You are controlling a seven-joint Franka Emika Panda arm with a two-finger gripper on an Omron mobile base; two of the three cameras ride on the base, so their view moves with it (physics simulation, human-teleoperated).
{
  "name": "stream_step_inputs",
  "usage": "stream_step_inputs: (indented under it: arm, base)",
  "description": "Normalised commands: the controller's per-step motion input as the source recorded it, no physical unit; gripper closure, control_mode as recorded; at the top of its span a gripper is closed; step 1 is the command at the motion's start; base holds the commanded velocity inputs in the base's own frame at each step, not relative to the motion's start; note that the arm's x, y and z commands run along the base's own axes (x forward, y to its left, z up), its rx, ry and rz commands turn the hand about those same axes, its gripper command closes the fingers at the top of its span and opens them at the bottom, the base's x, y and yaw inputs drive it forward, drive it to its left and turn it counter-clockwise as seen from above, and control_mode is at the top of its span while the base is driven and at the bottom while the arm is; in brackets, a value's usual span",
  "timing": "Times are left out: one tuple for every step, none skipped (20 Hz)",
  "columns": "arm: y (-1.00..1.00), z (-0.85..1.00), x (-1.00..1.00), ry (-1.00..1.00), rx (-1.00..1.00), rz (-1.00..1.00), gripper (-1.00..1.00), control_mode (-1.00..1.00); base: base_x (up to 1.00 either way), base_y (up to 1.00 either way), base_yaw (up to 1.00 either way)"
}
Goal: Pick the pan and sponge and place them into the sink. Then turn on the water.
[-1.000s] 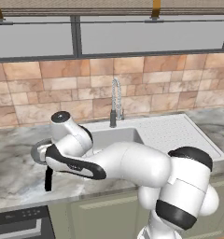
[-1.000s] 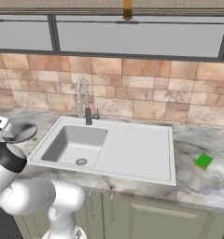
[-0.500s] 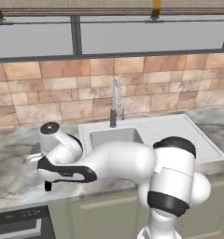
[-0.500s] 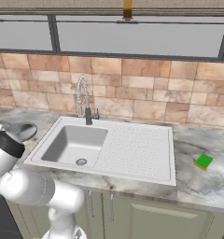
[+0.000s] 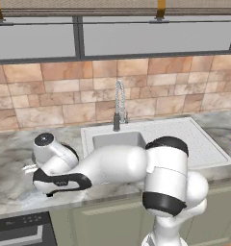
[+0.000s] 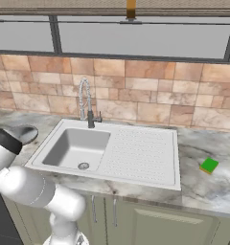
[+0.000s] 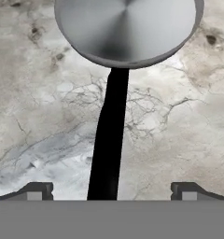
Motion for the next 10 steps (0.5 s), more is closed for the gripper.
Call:
stream_step_inputs:
  arm:
    - [0.11, -0.24, 0.0, 0.02, -0.01, 0.0, -1.0, -1.0]
    - [0.09, -0.24, 0.06, 0.03, -0.03, 0.0, -1.0, -1.0]
    - [0.04, -0.24, 0.13, 0.04, -0.03, 0.0, -1.0, -1.0]
    - [0.0, -0.24, 0.2, 0.05, -0.03, 0.0, -1.0, -1.0]
    - [0.0, -0.24, 0.23, 0.05, -0.04, 0.0, -1.0, -1.0]
    - [0.0, -0.24, 0.28, 0.05, -0.03, 0.0, -1.0, -1.0]
    - [0.0, -0.26, 0.33, 0.06, -0.03, 0.0, -1.0, -1.0]
    - [0.0, -0.26, 0.36, 0.07, -0.03, 0.0, -1.0, -1.0]
    - [0.0, -0.28, 0.4, 0.09, -0.04, 0.0, -1.0, -1.0]
    - [0.0, -0.28, 0.44, 0.09, -0.04, 0.0, -1.0, -1.0]
  base:
    - [0.0, 0.0, 0.0]
    - [0.0, 0.0, 0.0]
    - [0.0, 0.0, 0.0]
    - [0.0, 0.0, 0.0]
    - [0.0, 0.0, 0.0]
    - [0.0, 0.0, 0.0]
    - [0.0, 0.0, 0.0]
    - [0.0, 0.0, 0.0]
    - [0.0, 0.0, 0.0]
    - [0.0, 0.0, 0.0]
